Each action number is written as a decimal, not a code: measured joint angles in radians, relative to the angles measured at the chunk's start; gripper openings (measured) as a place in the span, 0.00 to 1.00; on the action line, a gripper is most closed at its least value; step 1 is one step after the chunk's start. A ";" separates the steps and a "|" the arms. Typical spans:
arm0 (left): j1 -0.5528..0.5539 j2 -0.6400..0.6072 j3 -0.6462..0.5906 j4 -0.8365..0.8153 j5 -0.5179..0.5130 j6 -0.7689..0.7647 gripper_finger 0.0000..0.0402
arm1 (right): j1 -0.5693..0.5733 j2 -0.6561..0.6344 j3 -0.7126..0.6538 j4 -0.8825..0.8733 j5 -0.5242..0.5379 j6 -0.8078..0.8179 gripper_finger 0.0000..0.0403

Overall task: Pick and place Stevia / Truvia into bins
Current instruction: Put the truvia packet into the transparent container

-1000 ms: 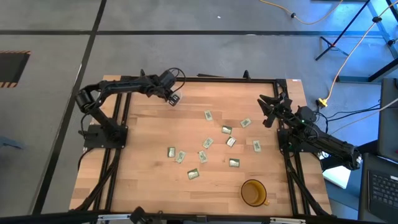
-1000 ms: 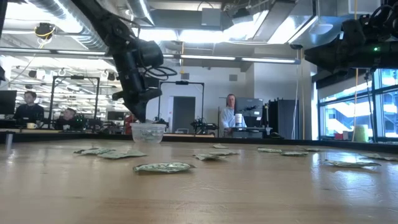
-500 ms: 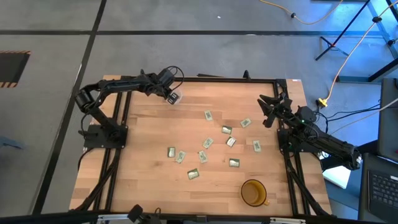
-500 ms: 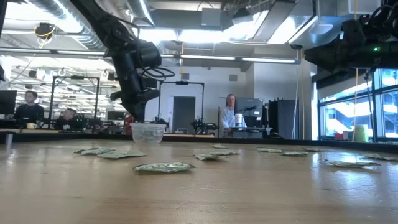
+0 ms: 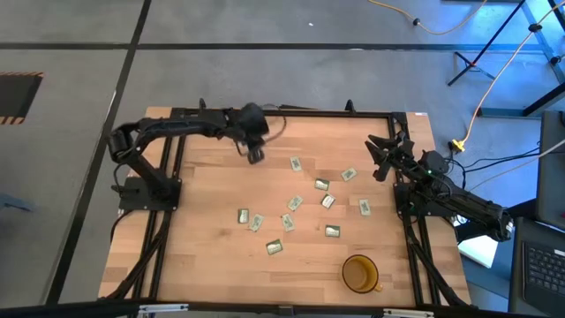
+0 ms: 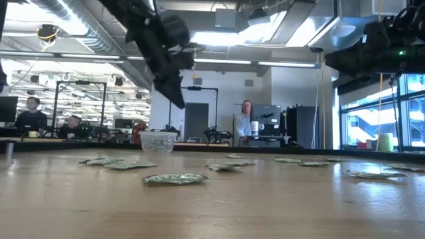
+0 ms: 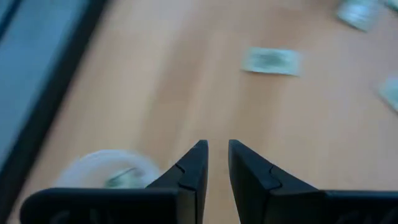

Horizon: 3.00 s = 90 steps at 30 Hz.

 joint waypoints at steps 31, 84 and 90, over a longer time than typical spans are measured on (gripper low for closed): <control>-0.613 0.016 -0.174 -0.122 -0.047 -0.321 0.28 | 0.000 0.000 0.000 -0.127 0.000 0.056 0.33; -0.257 0.134 0.113 -0.375 -0.194 -0.115 0.04 | 0.000 0.000 0.000 -0.127 0.000 0.057 0.33; -0.080 0.134 0.153 -0.381 -0.218 -0.036 0.04 | 0.000 0.000 0.000 -0.127 0.000 0.055 0.33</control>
